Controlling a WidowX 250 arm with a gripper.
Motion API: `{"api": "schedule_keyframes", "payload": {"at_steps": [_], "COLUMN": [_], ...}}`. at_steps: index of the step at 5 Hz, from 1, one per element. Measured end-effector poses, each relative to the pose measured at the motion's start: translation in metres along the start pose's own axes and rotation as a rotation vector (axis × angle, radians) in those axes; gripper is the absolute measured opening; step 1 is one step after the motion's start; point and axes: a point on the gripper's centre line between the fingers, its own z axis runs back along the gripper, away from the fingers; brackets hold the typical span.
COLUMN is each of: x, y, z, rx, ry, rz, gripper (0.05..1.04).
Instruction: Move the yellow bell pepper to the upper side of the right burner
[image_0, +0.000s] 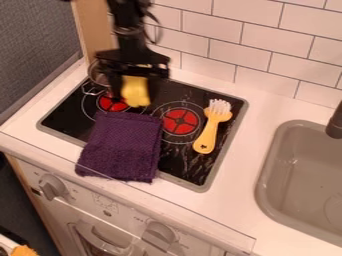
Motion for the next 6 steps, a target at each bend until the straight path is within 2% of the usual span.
{"api": "schedule_keyframes", "payload": {"at_steps": [1,2,3,4,6], "x": [0.027,0.034,0.03,0.024,0.028], "y": [-0.029,-0.056,-0.072,-0.073,-0.063], "z": [-0.01,-0.016,-0.013,-0.012,0.018], "rx": [0.021,0.032,0.052,0.056,0.0], "ry": [-0.007,-0.008,-0.006,0.034,0.016], "rz": [-0.077,-0.15,-0.196,-0.179,-0.156], "gripper": [0.8,0.8,0.867,1.015,1.006]}}
